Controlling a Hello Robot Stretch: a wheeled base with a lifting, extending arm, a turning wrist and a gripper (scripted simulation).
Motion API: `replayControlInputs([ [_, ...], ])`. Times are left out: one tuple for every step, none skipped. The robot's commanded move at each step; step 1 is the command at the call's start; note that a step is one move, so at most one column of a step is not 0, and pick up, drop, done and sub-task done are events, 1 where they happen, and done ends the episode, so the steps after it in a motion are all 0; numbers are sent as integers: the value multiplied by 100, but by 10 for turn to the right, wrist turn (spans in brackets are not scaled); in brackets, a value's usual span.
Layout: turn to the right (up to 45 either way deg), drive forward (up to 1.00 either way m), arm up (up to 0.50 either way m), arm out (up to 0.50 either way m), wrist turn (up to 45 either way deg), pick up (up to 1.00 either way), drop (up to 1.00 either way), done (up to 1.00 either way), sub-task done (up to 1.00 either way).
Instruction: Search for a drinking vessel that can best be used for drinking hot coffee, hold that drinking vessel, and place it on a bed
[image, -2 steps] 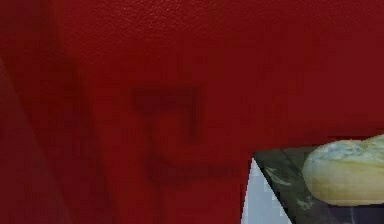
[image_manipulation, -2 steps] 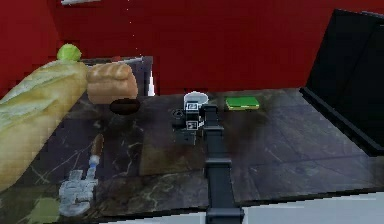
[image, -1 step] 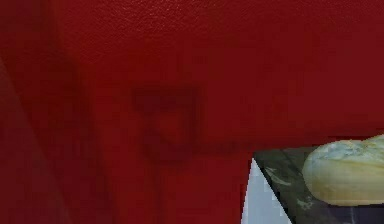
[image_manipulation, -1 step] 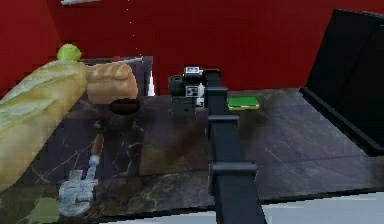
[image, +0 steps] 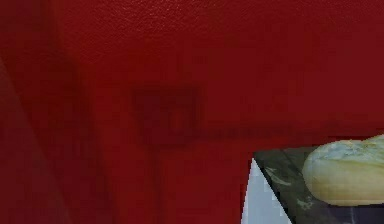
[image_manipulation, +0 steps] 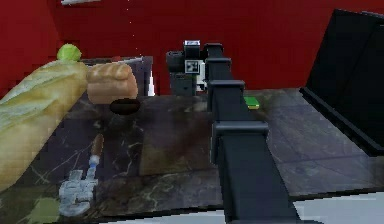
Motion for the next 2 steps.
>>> replayControlInputs([
  [0, 0, 0, 0, -450, 0, 0, 0, 0],
  [0, 0, 0, 0, -450, 0, 0, 0, 0],
])
